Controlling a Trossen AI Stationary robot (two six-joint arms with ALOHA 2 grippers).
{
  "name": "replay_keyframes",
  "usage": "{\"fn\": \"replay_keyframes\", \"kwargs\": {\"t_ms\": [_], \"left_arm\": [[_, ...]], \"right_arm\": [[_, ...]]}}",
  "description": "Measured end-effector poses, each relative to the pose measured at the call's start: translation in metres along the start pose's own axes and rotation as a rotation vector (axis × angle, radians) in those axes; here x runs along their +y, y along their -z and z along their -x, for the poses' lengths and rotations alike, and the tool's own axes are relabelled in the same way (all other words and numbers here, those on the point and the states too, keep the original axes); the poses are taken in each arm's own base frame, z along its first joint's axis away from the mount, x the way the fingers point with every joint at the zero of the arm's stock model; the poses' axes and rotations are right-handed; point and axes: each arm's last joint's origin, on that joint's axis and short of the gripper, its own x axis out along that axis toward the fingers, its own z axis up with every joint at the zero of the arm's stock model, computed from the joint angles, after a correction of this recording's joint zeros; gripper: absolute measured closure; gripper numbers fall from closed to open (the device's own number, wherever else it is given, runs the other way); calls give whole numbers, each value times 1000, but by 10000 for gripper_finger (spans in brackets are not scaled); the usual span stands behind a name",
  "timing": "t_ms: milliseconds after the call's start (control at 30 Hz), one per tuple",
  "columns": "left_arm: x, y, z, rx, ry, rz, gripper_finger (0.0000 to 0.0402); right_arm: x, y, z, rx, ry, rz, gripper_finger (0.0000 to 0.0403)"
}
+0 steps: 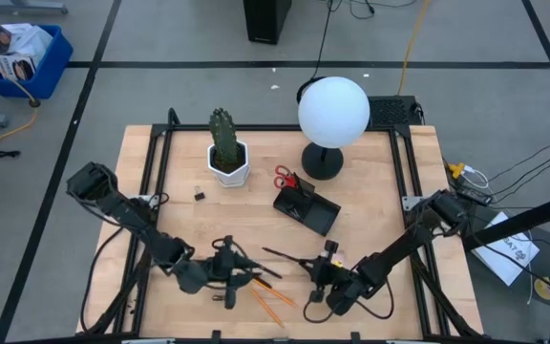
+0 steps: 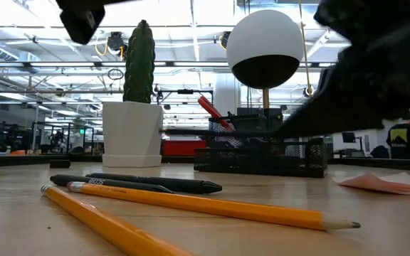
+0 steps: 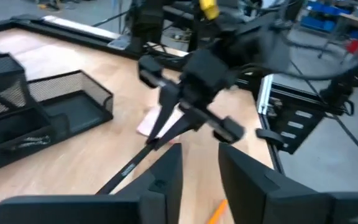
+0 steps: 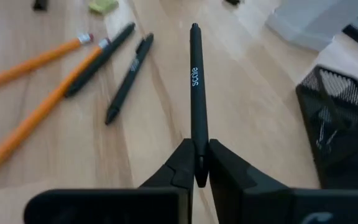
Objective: Pick and place office supplies into organizer
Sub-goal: Put the black pen into the black desk organizer
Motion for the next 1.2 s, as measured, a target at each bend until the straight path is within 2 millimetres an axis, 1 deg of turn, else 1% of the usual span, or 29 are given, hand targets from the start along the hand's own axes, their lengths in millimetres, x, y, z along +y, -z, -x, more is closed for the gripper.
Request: {"fn": "replay_keyframes", "kwargs": {"t_ms": [133,233,333,433,567,667,767,1067,1200], "left_arm": [[8,-3,-6,1,-26,21,240],[13,-6,-11,16,-7,40,204],[15,-7,-13,33,19,32,181],[18,-9,-16,29,17,37,170],[21,-14,-19,-1,15,96,168],[23,-17,-21,-19,13,149,174],[23,-20,-22,-33,50,178,185],[21,-22,-21,-44,83,178,215],[21,-21,-21,-33,78,169,219]], "right_arm": [[-1,-6,10,-4,-14,39,382],[-1,-10,20,-10,-33,58,381],[2,-13,32,-27,-74,75,381],[6,-16,46,-54,-105,78,381],[8,-20,62,-107,-102,82,381],[7,-25,71,-142,-98,83,381],[6,-31,76,-167,-93,83,381],[-3,-39,64,-165,-52,114,381],[-1,-44,64,-193,-69,116,381]]}}
